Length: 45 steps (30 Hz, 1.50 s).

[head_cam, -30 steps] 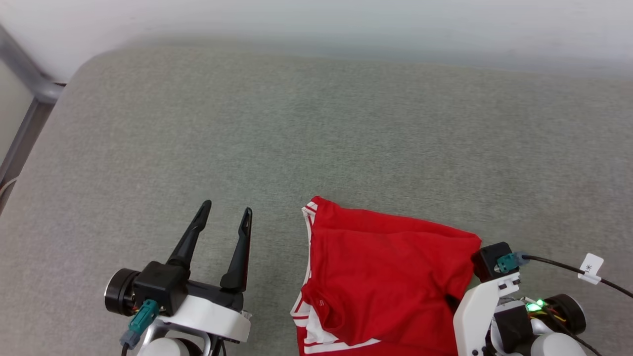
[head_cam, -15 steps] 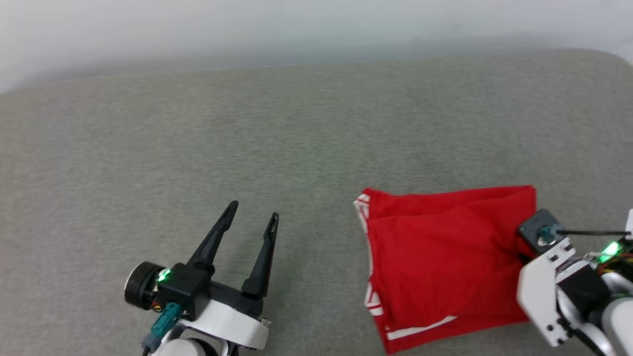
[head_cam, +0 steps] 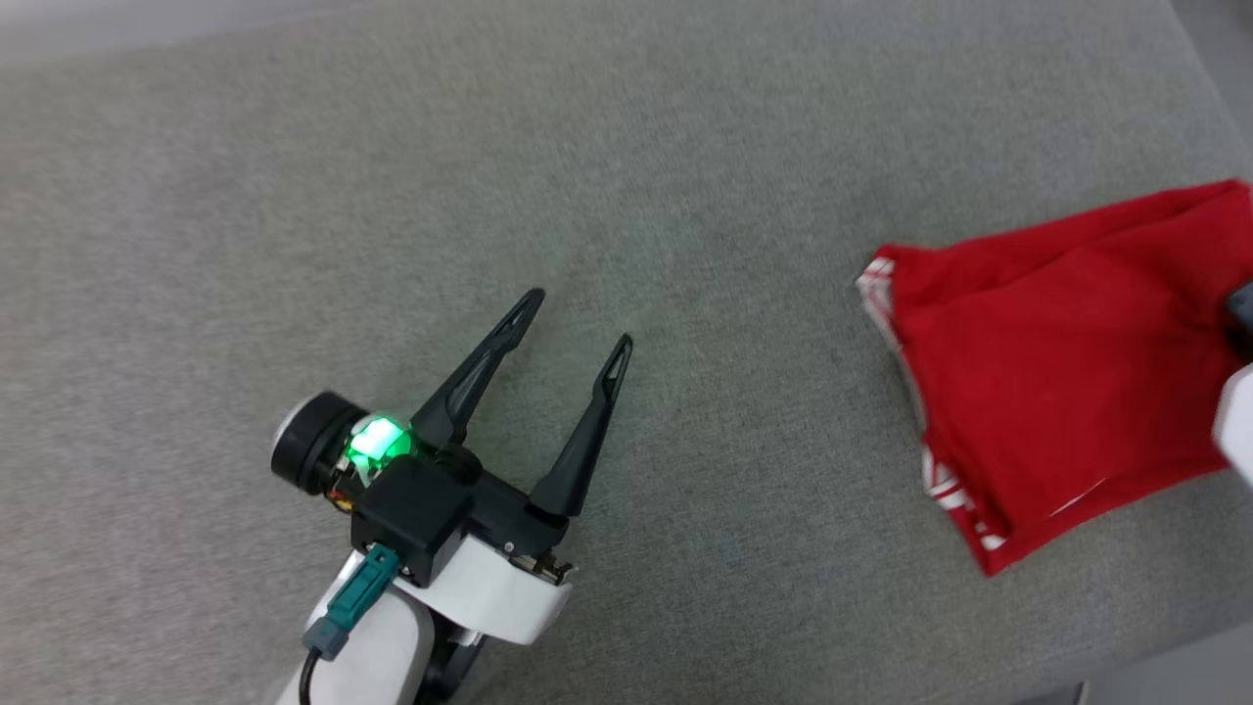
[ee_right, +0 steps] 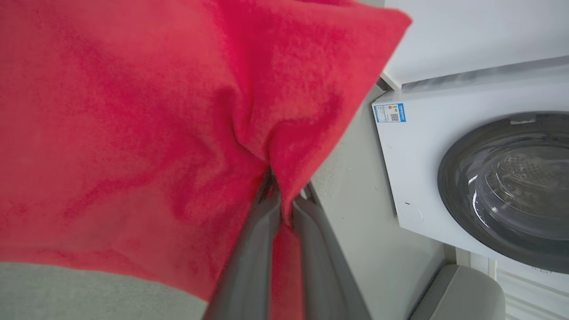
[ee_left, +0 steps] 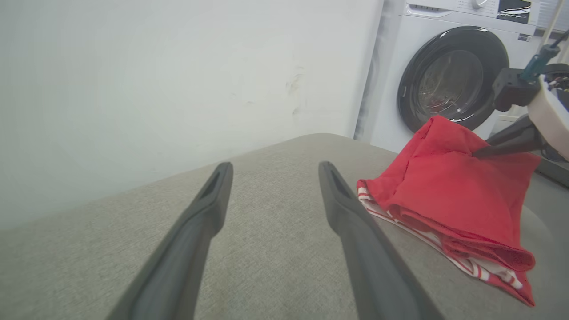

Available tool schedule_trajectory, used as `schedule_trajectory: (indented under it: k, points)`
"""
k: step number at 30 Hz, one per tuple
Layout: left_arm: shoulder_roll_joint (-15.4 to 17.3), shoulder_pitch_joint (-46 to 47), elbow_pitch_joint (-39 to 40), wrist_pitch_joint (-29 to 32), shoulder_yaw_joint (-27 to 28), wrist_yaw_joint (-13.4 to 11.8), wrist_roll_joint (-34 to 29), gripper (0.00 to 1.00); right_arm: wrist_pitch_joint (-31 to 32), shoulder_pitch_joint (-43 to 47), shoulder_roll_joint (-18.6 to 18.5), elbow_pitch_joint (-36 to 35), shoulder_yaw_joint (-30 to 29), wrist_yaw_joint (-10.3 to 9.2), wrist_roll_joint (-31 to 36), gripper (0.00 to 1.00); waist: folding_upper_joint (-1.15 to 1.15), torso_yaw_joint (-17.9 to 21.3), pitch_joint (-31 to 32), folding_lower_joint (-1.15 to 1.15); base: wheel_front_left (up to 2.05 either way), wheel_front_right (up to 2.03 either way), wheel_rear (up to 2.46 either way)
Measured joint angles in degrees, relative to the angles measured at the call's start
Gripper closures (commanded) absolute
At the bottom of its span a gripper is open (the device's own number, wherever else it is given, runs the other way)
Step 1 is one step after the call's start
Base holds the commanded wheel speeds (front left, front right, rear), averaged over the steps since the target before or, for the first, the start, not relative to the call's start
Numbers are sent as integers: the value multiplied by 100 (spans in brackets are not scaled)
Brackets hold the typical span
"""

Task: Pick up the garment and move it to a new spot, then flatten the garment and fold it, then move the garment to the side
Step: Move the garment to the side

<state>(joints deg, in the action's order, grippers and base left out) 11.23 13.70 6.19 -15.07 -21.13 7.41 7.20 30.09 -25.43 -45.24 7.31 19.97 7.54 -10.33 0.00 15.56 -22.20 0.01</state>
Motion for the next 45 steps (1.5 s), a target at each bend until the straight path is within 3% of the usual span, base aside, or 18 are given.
schedule_trajectory:
  k: [10,25,27,35,40,45]
  points:
    - [472,640,704,142,-99,0,-58,0,-1044,-630,125,1761,-1014,1,197,100,0,183,-1057,1,0,0,0]
    - [656,794,1617,467,52,-137,-71,0,-1795,-1154,472,3366,-2482,1,1023,100,0,-258,-1717,0,0,0,0]
    - [653,772,1570,428,56,-146,-53,0,-1796,-1177,523,3387,-2592,1,1114,0,0,-266,-1661,0,0,0,0]
    - [522,611,1123,167,113,-275,136,0,-1805,-1183,641,2883,-2738,0,1350,0,0,-311,-1170,0,0,0,0]
    - [445,276,687,41,335,-410,320,0,-1778,-1071,838,2027,-2700,0,1220,0,0,-377,-658,-1,0,0,0]
    - [322,-82,371,15,653,-553,509,0,-1636,-721,1259,911,-2748,-1,827,0,0,-505,-76,-2,0,0,0]
